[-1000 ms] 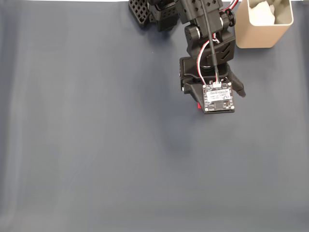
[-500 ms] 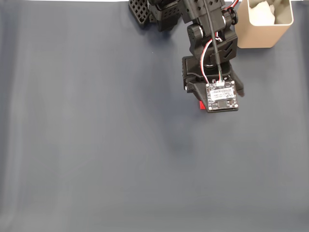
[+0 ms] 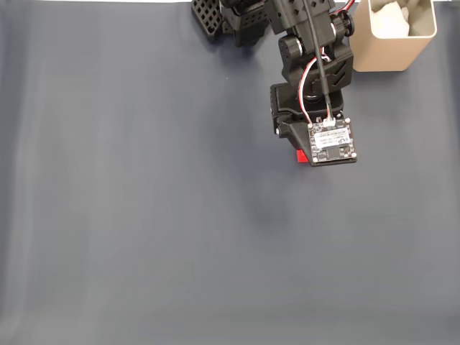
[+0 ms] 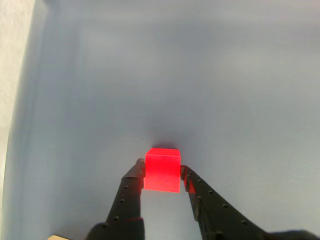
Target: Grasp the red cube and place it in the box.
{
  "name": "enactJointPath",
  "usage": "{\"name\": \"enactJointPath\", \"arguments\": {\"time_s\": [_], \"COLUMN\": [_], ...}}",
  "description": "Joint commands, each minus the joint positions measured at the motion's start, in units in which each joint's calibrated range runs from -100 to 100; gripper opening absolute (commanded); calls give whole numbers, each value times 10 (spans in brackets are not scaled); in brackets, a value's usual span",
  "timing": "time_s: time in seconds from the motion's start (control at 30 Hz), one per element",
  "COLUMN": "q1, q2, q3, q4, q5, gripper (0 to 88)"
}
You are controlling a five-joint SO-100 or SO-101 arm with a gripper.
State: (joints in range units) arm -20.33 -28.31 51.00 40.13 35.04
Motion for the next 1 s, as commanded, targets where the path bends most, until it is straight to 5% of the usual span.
{"name": "enactJointPath", "arguments": {"time_s": [0.0, 0.37, 0.97], "q1": [-5, -11, -144], "q2": [-11, -41, -223], "q3": [-19, -36, -209], "q4": [9, 49, 394], "q5": [6, 54, 101], "gripper": [41, 2, 2]}}
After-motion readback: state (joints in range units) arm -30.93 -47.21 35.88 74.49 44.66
